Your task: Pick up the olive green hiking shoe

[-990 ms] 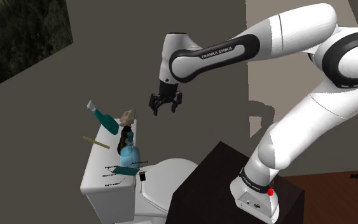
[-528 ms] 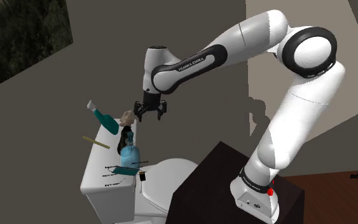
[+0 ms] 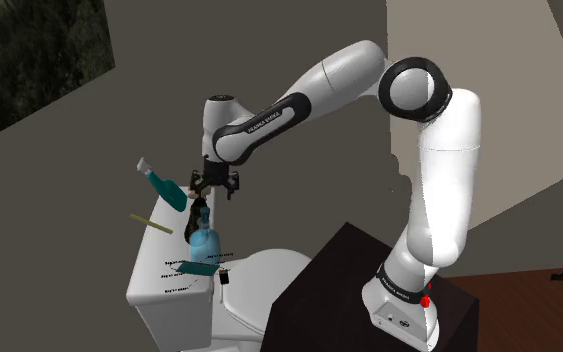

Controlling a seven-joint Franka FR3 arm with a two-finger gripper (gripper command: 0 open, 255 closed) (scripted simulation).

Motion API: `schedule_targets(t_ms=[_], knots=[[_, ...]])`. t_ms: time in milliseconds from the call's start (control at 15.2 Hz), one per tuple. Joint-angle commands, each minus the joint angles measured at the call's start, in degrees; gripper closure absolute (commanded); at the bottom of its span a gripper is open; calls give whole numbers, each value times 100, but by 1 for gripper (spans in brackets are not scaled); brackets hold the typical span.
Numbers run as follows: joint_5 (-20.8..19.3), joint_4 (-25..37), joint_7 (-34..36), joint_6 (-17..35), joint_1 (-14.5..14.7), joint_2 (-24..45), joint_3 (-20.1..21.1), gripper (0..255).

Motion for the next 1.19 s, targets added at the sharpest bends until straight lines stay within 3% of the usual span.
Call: schedule_targets(t_ms=[0,396,1056,1122], knots=[[-114,412,279,34,106,456,-105,0],[-265,1845,881,-6,404,1833,-425,0],[-347,1928,929,344,466,2267,-511,0],[-347,1937,929,341,468,2273,-511,255]])
